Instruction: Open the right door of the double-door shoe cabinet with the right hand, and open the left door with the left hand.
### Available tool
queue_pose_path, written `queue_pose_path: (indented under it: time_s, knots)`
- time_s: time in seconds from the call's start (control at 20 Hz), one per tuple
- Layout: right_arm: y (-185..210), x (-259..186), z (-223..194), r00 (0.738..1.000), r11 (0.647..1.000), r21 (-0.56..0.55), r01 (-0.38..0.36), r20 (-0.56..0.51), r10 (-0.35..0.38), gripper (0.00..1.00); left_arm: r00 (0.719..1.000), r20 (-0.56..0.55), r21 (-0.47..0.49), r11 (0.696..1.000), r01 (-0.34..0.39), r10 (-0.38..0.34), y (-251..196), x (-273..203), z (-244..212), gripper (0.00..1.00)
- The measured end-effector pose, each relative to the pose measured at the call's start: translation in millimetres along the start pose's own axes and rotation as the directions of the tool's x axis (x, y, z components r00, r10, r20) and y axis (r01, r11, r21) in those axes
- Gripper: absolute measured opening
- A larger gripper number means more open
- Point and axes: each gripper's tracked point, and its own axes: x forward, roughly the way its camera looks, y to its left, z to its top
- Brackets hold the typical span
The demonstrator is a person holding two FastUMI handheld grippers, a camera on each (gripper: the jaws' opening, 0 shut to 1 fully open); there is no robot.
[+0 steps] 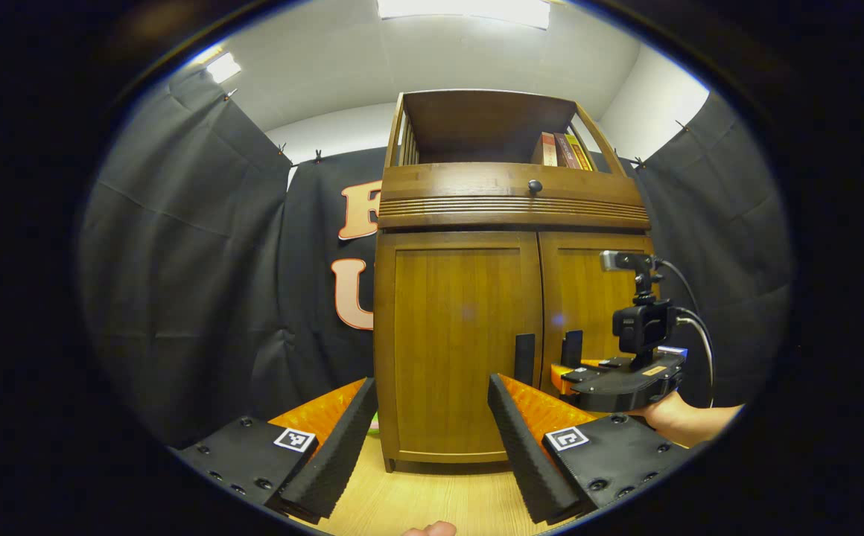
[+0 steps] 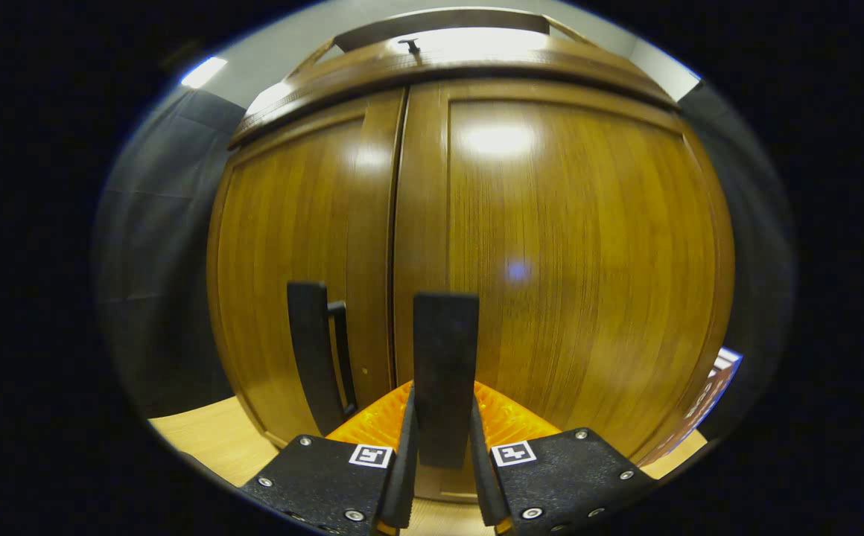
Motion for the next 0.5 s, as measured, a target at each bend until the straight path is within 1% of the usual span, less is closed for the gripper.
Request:
queue_pose_path:
  time_s: [0.05, 0.1, 0.3, 0.4, 0.45, 0.5]
  knots:
    - [0, 0, 4, 1.0, 0.999, 0.051, -0.007, 0.025, 0.005, 0.33, 1.0, -0.006, 0.003, 1.0, 0.0, 0.0, -2, -3, -2, 0.96]
    - [5, 2, 1, 1.0, 0.997, 0.073, -0.009, 0.02, 0.007, 0.32, 1.0, -0.007, 0.01, 1.0, -0.005, 0.005, -1, -3, -1, 0.96]
    - [4, -5, 5, 0.999, 1.0, 0.008, -0.019, 0.038, 0.018, 0.3, 1.0, 0.008, 0.036, 0.999, -0.028, 0.028, -3, -5, 6, 0.94]
    - [6, -21, 6, 0.998, 0.999, -0.009, -0.044, 0.039, 0.045, 0.3, 0.999, 0.013, 0.036, 0.999, -0.035, 0.034, -7, -8, 7, 0.94]
    - [7, -30, 5, 0.997, 0.998, -0.01, -0.06, 0.039, 0.06, 0.31, 0.999, 0.012, 0.033, 0.999, -0.032, 0.032, -11, -8, 7, 0.97]
    - [7, -37, 5, 0.996, 0.997, -0.014, -0.076, 0.037, 0.077, 0.31, 1.0, 0.009, 0.031, 0.999, -0.026, 0.026, -15, -8, 7, 0.97]
